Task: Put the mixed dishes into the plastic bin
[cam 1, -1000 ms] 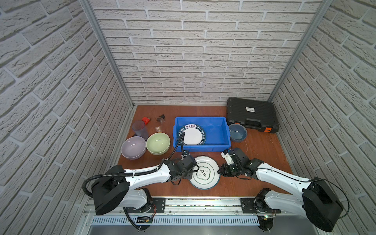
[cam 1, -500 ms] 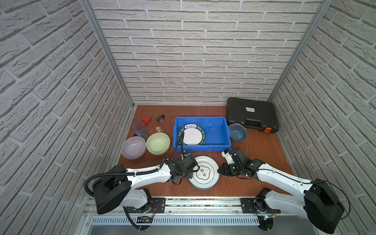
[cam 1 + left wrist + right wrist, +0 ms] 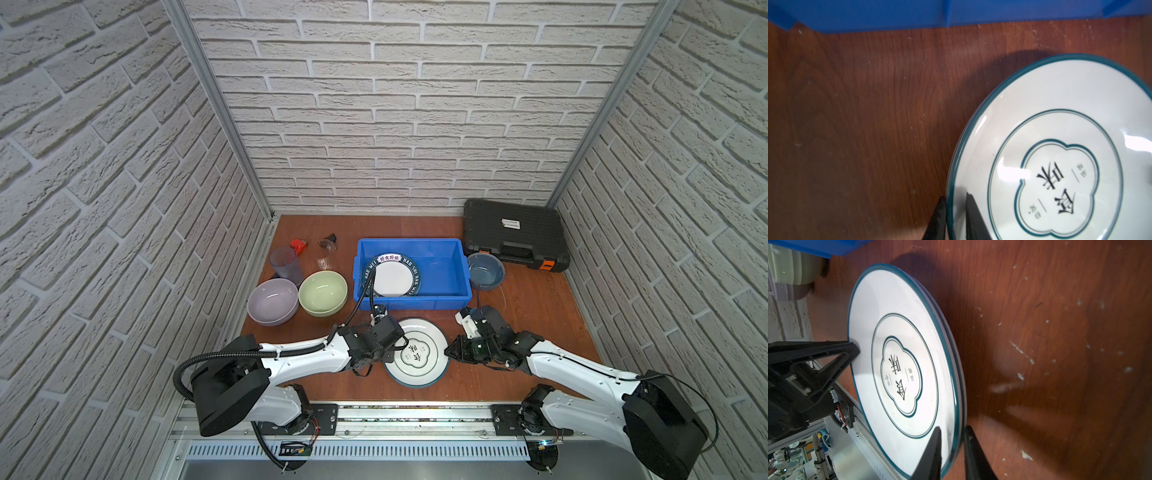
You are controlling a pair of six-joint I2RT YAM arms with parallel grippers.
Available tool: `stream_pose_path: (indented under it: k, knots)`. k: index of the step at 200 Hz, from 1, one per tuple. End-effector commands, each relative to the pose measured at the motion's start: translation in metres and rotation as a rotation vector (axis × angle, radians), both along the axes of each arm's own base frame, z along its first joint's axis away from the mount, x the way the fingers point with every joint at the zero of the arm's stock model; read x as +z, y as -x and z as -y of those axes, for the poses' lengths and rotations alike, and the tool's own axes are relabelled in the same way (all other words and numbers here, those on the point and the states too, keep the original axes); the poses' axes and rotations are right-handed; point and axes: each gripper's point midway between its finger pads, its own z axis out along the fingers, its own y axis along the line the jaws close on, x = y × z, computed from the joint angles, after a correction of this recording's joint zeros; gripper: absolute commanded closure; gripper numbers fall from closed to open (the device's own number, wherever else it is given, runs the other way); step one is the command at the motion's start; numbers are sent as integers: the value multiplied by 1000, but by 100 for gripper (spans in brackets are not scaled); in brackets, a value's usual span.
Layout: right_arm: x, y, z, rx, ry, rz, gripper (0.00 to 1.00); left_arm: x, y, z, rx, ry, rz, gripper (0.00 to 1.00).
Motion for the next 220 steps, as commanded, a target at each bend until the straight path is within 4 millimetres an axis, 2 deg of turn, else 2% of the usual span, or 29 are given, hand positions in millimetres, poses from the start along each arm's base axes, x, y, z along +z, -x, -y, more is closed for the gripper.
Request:
stream_pose_path:
  k: [1,37,80,141,188,220]
  knots:
    - [50,-15,-32,67,-190,146,79,-15,14,8,-46,12,-67,82]
    - [51,-15,-30,66,-182,147,79,-14,14,13,-55,27,-72,82]
    - [41,-11,-13,59,-52,113,78,-14,13,15,-57,27,-72,82]
    - [49,-8,10,57,102,110,73,-13,12,14,-53,19,-69,82]
    - [67,-9,14,54,122,131,69,-14,12,14,-55,13,-71,82]
    - [61,-8,18,44,146,117,70,-15,12,13,-54,10,-72,82]
